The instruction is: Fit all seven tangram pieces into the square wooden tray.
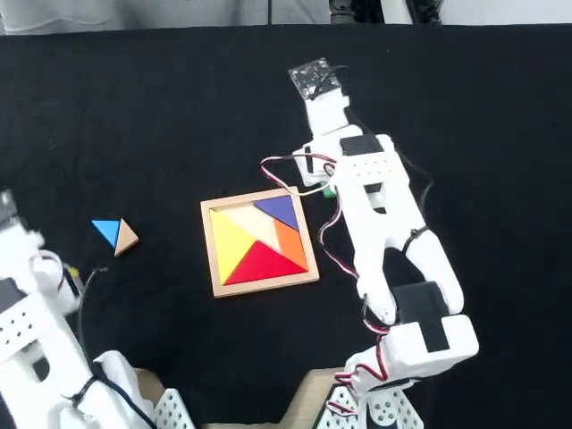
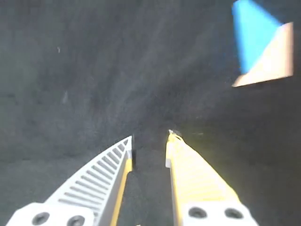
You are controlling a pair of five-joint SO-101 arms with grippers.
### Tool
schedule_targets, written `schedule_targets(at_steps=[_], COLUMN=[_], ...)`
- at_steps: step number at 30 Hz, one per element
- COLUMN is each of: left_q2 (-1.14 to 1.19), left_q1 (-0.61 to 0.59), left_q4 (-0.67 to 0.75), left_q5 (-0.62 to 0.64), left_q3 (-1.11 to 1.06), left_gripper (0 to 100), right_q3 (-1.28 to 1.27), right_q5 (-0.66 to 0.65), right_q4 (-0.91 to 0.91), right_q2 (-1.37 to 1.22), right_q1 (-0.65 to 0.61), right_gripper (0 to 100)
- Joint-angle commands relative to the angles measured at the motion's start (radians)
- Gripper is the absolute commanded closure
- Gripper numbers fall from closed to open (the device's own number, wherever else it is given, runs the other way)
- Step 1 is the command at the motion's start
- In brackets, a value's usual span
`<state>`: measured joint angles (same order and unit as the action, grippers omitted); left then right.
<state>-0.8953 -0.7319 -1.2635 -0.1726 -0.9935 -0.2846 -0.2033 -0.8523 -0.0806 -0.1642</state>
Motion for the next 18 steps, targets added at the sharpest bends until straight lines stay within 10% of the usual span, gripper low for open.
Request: schedule_targets(at_steps=[1,11,18], left_q2=[-0.002,0.175,0.574], left_q1=[0.137,0.463,0.487], left_q4=[-0.160,-0.218,0.029], left_q5=[-0.011,0.025,0.141], left_q3=[0.269,0.427,0.427], left_gripper=[87,87,87], right_q3=[0.015,0.018,0.018], right_q5=[0.017,0.017,0.017], right_q4=[0.026,0.115,0.121], right_q2=[0.048,-0.059,-0.068], right_q1=[0.015,0.074,0.074], right_gripper=[98.7,98.7,98.7])
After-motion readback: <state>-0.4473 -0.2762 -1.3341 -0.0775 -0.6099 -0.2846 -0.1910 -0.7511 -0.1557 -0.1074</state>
